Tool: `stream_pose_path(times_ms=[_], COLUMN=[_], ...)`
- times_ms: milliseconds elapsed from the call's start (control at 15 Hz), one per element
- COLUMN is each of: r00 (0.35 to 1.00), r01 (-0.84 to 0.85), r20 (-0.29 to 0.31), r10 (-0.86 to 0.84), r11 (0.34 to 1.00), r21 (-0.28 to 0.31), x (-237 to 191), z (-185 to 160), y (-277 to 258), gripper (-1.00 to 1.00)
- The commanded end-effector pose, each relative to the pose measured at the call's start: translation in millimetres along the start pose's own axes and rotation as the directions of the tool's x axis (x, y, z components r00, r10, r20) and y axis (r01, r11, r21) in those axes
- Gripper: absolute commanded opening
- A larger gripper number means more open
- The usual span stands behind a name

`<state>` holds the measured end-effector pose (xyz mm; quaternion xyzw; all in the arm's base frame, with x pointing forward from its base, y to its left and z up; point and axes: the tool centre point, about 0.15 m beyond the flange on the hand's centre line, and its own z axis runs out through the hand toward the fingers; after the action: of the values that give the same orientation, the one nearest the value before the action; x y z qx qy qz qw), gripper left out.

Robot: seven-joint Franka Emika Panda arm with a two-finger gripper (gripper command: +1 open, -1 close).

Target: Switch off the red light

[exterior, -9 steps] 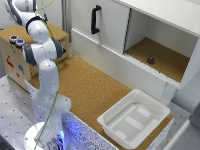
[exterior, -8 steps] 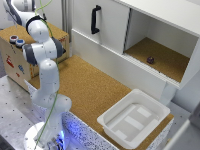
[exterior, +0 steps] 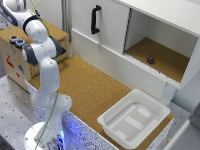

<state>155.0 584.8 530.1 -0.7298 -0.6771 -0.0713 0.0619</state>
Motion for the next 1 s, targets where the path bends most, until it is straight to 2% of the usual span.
stream_pose_path(times_ms=[0,267,467,600,733,800,933], r00=[0.982,0.992,0.995,0.997,0.996,0.995,0.993], r01=[0.041,0.007,-0.011,-0.034,-0.06,-0.069,-0.078], r20=[0.177,0.125,0.103,0.071,0.071,0.08,0.092], r10=[-0.06,-0.021,0.0,0.028,0.054,0.065,0.074], r11=[0.993,0.994,0.994,0.995,0.994,0.996,0.996], r21=[0.109,0.109,0.113,0.091,0.087,0.058,0.043], x=[20.0,13.7,9.4,7.7,8.5,11.4,17.0], z=[-3.7,-6.9,3.6,11.8,21.0,25.1,37.8], y=[13.1,10.7,-0.3,0.9,3.6,2.1,0.6], gripper=[-1.0,-1.0,-1.0,-1.0,-1.0,-1.0,-1.0])
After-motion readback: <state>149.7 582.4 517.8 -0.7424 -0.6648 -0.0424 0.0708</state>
